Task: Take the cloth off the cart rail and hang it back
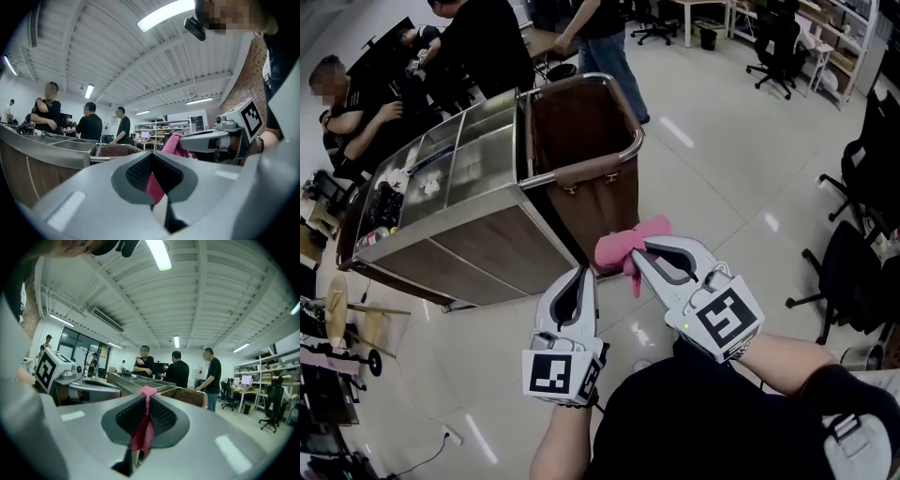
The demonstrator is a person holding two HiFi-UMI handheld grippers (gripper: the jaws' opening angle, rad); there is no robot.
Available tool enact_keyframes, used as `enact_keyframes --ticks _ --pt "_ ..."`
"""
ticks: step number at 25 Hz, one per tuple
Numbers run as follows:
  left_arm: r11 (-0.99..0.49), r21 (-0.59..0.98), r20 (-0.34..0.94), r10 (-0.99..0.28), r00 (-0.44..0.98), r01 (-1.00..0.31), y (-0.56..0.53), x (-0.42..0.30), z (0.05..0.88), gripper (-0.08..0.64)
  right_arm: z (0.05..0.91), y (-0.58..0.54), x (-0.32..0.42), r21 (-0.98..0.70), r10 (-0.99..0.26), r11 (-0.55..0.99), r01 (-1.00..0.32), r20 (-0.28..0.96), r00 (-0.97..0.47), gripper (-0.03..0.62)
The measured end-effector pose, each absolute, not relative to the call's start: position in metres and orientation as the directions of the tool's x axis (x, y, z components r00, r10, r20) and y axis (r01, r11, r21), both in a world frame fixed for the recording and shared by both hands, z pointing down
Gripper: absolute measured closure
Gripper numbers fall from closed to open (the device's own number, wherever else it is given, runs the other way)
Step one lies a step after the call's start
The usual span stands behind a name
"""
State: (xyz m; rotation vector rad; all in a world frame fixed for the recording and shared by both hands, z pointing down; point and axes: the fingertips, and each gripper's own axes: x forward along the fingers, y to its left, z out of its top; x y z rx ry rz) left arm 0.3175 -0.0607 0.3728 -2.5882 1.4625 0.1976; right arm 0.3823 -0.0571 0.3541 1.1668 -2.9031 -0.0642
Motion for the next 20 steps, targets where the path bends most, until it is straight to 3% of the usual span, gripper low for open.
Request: enact_keyframes --ticks 13,15,18,20 --pt "-0.505 -0.111 -0.214 -0.829 0.517 -0.856 -0.042 0.362 0.364 0.557 0.346 -0.04 0.425 0.048 -0.676 0.736 -0.676 -0.022 -0.737 0.574" --pt "-0.49 -0.12 -0.184 -0.844 0.504 -0.864 -0.046 0.373 0.374 0.558 0.352 -0.044 0.436 0.047 -0.669 0.741 -0.67 -0.029 -0.742 0.574" --pt "-0.488 -0.141 -0.036 -0.867 0.497 -0.861 -0.046 0.388 0.386 0.558 0.346 -0.048 0.451 0.042 -0.659 0.751 -0.66 -0.036 -0.752 0.574" --pt "-0.476 -0.147 -0.074 -0.869 0.49 -0.867 -0.049 0.4 0.376 0.558 0.342 -0.05 0.462 0.038 -0.652 0.756 -0.654 -0.039 -0.757 0.574"
